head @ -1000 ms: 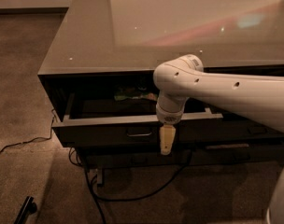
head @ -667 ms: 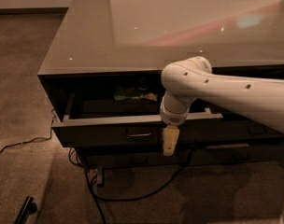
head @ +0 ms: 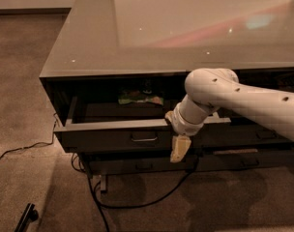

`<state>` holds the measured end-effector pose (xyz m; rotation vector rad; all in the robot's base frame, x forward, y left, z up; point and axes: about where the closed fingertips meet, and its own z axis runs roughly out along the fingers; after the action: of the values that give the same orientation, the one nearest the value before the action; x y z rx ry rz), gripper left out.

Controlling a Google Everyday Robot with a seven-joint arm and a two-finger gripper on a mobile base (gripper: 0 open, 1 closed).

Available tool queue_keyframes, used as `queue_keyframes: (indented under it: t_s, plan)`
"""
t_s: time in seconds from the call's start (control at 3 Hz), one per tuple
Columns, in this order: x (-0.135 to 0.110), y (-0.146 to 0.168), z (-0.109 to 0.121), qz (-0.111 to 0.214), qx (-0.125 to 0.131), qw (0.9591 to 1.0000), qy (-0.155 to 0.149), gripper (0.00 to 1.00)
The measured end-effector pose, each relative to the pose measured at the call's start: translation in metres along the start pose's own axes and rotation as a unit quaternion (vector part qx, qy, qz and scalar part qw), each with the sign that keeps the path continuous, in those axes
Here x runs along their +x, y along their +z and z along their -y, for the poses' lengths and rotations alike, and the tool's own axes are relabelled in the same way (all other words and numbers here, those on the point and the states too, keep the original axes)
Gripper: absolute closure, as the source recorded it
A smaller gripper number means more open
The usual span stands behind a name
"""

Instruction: Open top drawer

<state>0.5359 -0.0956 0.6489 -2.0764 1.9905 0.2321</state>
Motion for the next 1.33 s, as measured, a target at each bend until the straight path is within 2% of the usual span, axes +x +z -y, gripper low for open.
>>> queue_keyframes:
  t_s: [0.33,1.0,1.33]
  plan:
    - [0.009,0.006,-0.018,0.008,-0.006,0.9999,-0.003,0.41]
    - [0.005,-0.009,-0.019,0.008,-0.006,0.9999,-0.003,0.87]
    - [0.003,-0.017,-0.018,0.008,-0.006,0.9999,-0.003,0.95]
